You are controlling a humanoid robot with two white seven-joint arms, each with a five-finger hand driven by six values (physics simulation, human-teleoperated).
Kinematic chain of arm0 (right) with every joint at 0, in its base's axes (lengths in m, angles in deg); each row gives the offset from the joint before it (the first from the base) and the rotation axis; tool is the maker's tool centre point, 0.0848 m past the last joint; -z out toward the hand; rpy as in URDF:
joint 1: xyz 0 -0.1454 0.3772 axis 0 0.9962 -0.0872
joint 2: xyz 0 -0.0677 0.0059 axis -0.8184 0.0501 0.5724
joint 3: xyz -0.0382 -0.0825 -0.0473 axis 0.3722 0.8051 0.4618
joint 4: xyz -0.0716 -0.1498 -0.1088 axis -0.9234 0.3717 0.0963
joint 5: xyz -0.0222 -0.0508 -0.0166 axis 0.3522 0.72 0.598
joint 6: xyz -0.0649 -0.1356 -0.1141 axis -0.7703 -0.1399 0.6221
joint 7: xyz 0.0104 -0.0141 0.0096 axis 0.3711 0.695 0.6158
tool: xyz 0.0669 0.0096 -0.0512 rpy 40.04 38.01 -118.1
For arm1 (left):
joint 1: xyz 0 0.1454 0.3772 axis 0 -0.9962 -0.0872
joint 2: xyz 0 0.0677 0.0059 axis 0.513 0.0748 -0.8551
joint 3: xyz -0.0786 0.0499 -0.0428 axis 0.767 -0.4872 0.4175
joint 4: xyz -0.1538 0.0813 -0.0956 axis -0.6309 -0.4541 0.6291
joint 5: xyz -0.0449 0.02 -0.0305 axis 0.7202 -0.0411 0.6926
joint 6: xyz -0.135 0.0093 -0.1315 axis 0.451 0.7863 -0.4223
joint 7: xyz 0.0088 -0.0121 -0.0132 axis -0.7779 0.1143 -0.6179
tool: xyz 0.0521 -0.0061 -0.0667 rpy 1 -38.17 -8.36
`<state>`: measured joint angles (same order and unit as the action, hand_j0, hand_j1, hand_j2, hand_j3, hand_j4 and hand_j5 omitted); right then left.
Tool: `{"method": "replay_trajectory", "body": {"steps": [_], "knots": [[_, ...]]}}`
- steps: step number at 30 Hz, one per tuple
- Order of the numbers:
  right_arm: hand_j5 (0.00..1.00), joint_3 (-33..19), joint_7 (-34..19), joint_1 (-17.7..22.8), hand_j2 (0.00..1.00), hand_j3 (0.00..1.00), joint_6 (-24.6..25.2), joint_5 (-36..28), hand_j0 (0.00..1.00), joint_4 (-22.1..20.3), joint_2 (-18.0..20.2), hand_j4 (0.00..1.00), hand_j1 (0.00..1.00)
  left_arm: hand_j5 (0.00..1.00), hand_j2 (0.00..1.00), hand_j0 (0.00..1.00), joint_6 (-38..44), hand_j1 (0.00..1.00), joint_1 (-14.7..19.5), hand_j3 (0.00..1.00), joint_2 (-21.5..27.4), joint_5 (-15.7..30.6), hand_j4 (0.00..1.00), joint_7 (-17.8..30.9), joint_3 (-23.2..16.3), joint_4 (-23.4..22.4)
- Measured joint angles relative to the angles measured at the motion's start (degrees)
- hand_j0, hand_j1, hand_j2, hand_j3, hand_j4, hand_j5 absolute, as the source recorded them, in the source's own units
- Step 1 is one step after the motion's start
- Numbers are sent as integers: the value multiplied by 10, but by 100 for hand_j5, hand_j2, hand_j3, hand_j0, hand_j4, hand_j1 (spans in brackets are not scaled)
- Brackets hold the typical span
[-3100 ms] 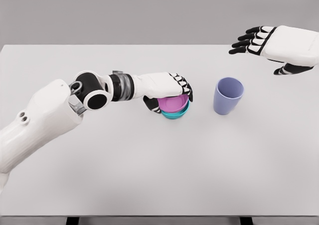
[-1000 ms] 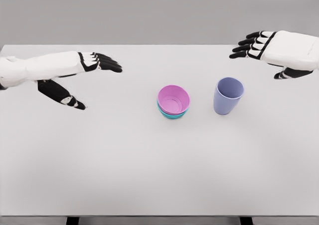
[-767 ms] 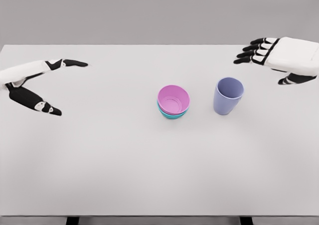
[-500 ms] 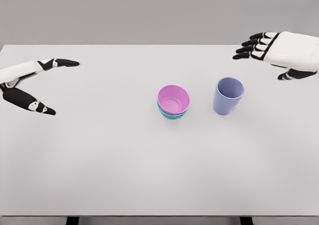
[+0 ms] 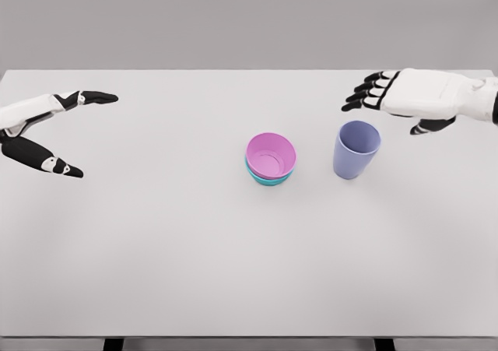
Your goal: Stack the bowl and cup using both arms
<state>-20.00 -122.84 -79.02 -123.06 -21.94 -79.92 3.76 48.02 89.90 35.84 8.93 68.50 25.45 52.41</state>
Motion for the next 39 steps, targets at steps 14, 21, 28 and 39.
{"method": "replay_trajectory", "body": {"steps": [14, 21, 28, 39], "knots": [[100, 73, 0, -27, 100, 100, 0, 16, 100, 48, -31, 100, 100, 100, 100, 100, 0, 100, 0, 100, -6, -1, 100, 0, 1, 0], [100, 84, 0, -32, 100, 100, 0, 16, 100, 50, -39, 100, 100, 100, 100, 100, 0, 100, 0, 100, -6, -1, 100, 0, 1, 0], [100, 101, 0, -37, 100, 100, 0, 16, 100, 61, -47, 100, 100, 100, 100, 100, 0, 100, 0, 100, -6, -1, 100, 0, 1, 0], [96, 118, 0, -44, 96, 96, 0, 16, 96, 77, -57, 96, 96, 100, 100, 100, 0, 100, 0, 100, -8, -1, 100, 0, 1, 0]]}}
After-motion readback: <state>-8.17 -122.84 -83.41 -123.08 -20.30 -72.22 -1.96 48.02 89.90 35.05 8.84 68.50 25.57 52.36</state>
